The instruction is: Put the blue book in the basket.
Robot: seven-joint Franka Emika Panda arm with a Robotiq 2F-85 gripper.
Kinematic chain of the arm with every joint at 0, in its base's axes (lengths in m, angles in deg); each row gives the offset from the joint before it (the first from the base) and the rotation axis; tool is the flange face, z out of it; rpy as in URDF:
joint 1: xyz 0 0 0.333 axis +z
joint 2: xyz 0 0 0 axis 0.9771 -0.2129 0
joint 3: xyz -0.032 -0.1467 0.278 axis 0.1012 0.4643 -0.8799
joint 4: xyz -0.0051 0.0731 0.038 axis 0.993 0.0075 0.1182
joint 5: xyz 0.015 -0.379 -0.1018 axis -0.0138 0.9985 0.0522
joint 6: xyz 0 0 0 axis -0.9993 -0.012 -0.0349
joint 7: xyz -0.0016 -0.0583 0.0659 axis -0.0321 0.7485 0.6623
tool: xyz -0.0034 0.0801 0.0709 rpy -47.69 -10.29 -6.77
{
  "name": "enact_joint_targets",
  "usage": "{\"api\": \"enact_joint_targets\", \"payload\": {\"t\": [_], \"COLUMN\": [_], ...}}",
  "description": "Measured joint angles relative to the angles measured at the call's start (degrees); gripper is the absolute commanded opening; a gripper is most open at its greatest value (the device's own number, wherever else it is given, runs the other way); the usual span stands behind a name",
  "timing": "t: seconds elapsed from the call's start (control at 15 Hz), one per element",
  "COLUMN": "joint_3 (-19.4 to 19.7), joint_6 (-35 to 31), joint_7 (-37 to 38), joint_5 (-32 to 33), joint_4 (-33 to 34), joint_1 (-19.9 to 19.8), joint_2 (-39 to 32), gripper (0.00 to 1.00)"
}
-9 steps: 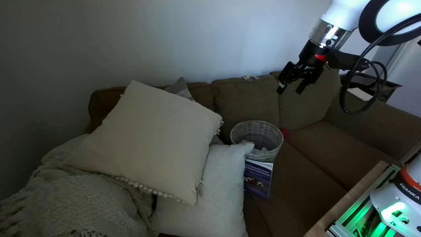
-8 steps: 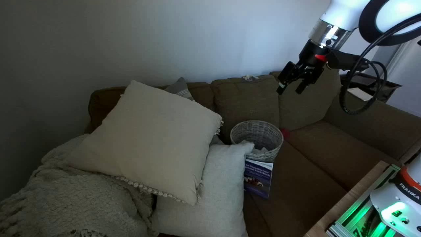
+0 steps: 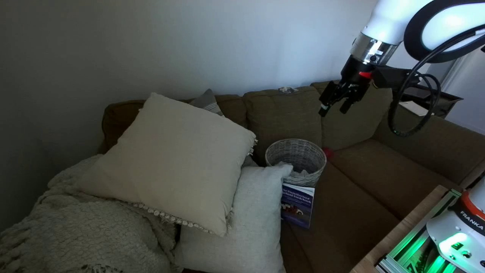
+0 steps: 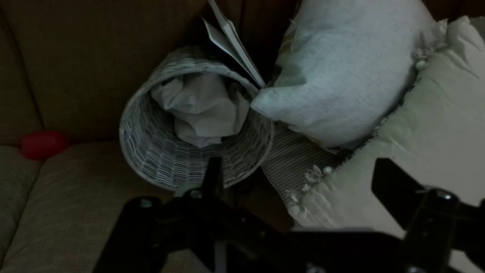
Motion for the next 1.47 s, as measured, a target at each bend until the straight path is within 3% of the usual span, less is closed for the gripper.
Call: {"api": "enact_joint_targets", "payload": {"t": [0.6, 1.0, 1.47], "joint_3": [1.71, 3.03, 5.07], "joint_6": [-0.56, -8.59, -9.90], "joint_7": [-6.49, -2.68, -2.56], "joint_5": [12.23, 17.48, 17.19], "joint_4": [-3.99, -4.03, -2.16], "joint_1": [-1.39, -0.41, 1.24], "joint_2": [-20.48, -36.12, -39.82], "gripper": [1.00, 1.00, 1.00]}}
